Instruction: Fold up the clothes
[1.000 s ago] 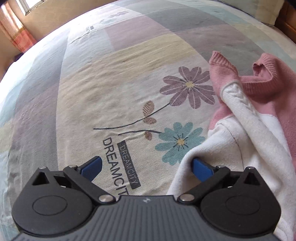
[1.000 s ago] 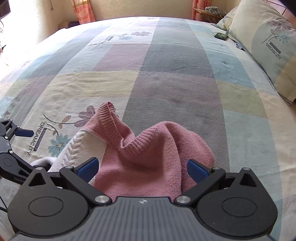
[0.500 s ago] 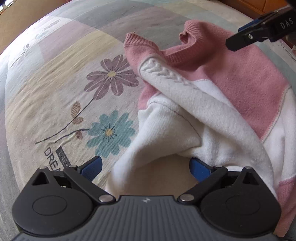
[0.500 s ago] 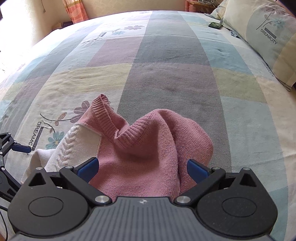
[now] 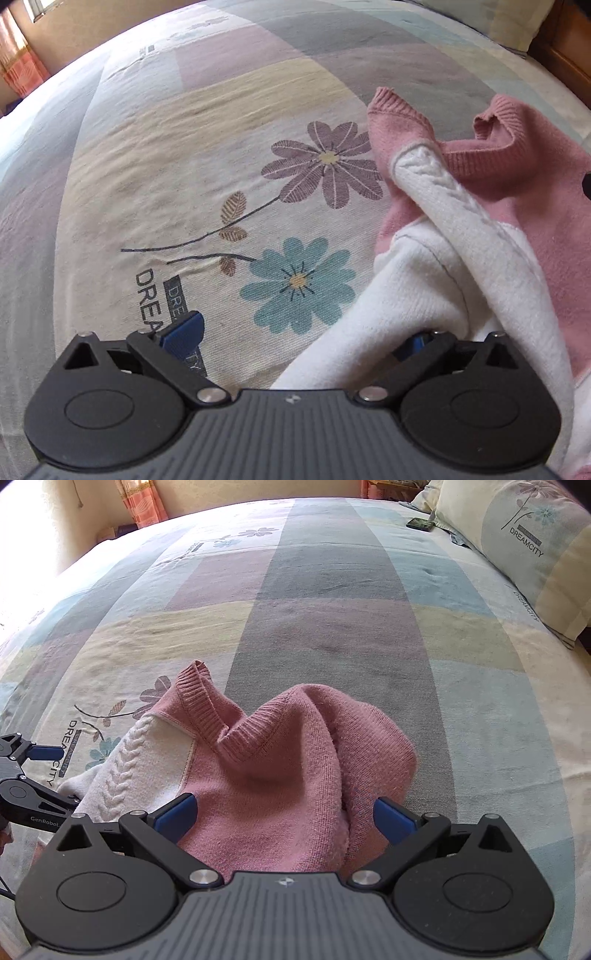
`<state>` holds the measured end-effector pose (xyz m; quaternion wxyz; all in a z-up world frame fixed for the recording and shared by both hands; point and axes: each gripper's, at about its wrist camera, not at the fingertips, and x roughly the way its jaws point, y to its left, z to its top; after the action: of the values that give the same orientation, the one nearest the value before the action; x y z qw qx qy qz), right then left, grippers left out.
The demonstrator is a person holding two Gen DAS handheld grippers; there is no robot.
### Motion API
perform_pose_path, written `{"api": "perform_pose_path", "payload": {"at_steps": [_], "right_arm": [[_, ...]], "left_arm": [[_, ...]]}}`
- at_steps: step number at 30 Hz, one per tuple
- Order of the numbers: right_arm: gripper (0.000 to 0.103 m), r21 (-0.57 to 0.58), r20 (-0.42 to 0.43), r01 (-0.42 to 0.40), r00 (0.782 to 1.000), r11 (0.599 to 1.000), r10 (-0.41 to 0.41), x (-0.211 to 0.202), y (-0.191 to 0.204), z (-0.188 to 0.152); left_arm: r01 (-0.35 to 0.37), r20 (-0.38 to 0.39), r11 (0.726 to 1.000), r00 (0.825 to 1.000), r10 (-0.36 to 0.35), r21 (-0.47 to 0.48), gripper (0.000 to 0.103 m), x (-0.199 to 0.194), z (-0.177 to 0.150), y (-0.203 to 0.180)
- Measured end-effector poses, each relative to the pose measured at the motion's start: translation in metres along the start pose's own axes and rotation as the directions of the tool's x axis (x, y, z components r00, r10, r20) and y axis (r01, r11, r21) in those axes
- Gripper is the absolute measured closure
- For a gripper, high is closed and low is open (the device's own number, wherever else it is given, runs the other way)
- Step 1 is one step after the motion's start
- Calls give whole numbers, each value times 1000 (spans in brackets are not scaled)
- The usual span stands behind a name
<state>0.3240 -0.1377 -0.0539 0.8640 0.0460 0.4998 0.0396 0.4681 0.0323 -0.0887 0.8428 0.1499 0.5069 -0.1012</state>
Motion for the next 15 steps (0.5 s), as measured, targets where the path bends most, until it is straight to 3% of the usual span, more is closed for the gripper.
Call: {"api": "perform_pose_path", "payload": {"at_steps": [1, 4, 6, 10, 13, 15], "right_arm": [[0, 5, -4, 2, 1000, 1000, -2, 0, -1, -1], [0, -6, 4, 3, 1000, 1000, -3, -4, -1, -3], [0, -21, 10, 6, 1000, 1000, -6, -7, -2, -4], [0, -19, 11, 19, 1000, 1000, -19, -12, -11, -6], [0, -9, 7, 21, 1000, 1000, -21, -17, -17, -11], [0, -16, -6, 35, 999, 999, -35, -18, -21, -15]], "left_arm": [[-35, 12, 999, 999, 35, 1, 1, -1, 0, 2], [-133, 1, 983, 991, 134, -129, 1, -5, 3, 30], [-229, -16, 958, 973, 230, -170, 1, -9, 3, 53], [-307, -47, 929, 952, 303, -206, 0, -15, 2, 102], [-377, -61, 909, 926, 373, -177, 0, -16, 4, 123], [-385, -89, 906, 923, 375, -178, 0, -13, 5, 134]]}}
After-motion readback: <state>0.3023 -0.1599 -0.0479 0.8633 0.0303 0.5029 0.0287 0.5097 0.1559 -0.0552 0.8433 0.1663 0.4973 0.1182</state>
